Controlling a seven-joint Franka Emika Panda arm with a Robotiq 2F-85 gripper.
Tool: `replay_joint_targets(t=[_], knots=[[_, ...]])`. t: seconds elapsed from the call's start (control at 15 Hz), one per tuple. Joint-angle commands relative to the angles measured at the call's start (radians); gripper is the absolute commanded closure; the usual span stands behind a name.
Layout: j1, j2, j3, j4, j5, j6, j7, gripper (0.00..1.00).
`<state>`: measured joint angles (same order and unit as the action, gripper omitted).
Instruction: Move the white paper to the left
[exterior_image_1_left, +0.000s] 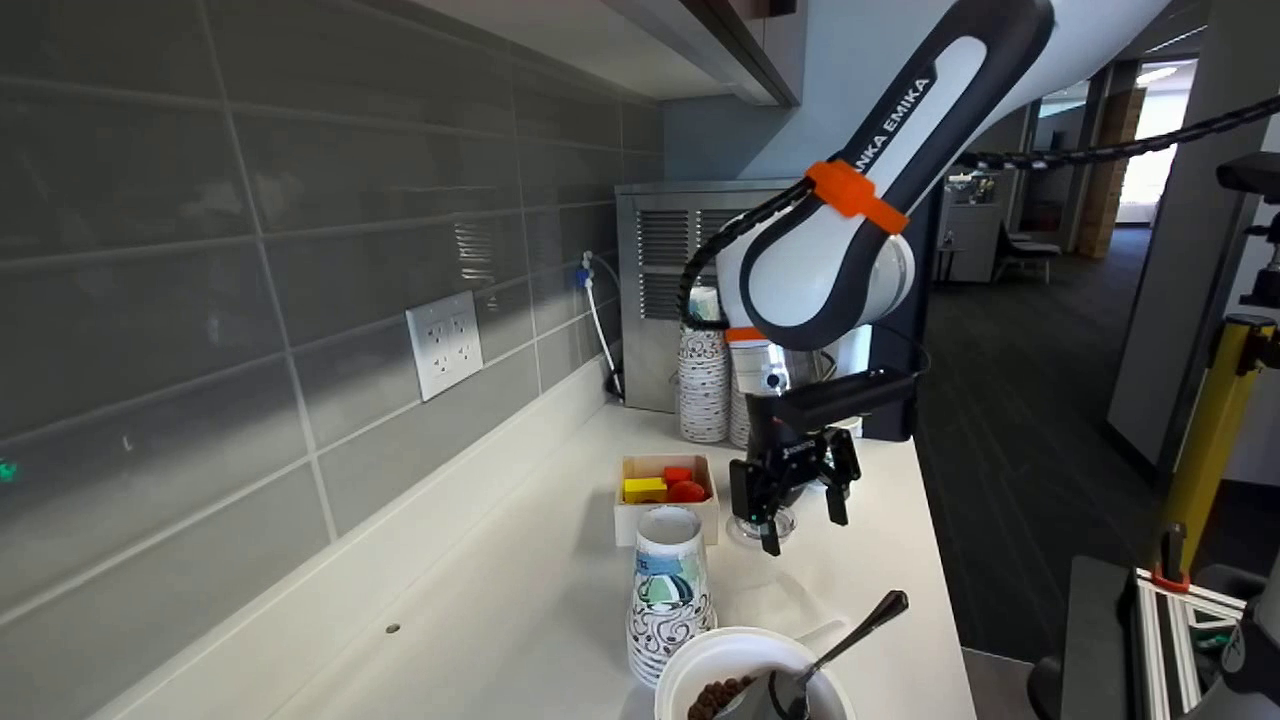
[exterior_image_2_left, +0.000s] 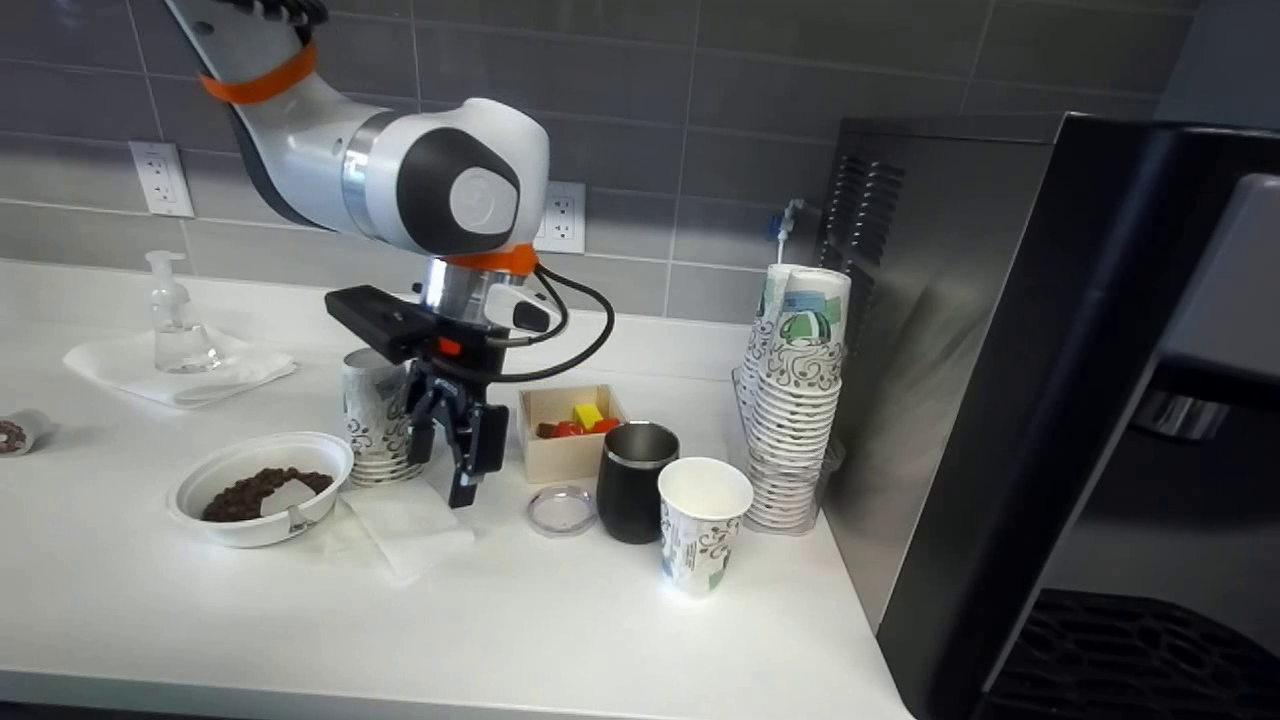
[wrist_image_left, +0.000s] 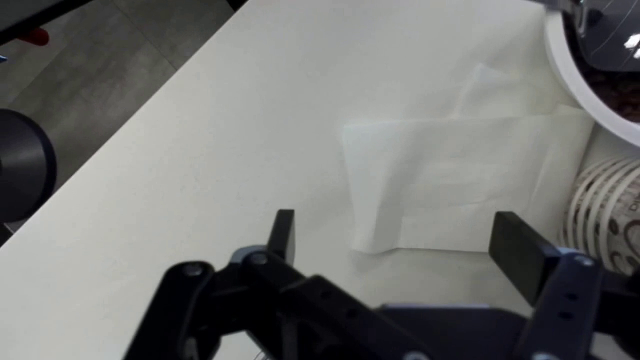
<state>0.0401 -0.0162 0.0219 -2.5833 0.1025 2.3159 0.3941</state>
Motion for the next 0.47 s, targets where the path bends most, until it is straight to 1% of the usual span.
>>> replay_joint_targets(t=[0.0, 0.2, 0.4], knots=[[-0.009, -0.156, 0.008, -0.075, -0.047, -0.017, 0.054, 0.0], [-0.023, -0.232, 0.017, -0.103, -0.058, -0.023, 0.068, 0.0], [-0.035, -0.28, 0.026, -0.117, -0.056, -0.029, 0.063, 0.0]])
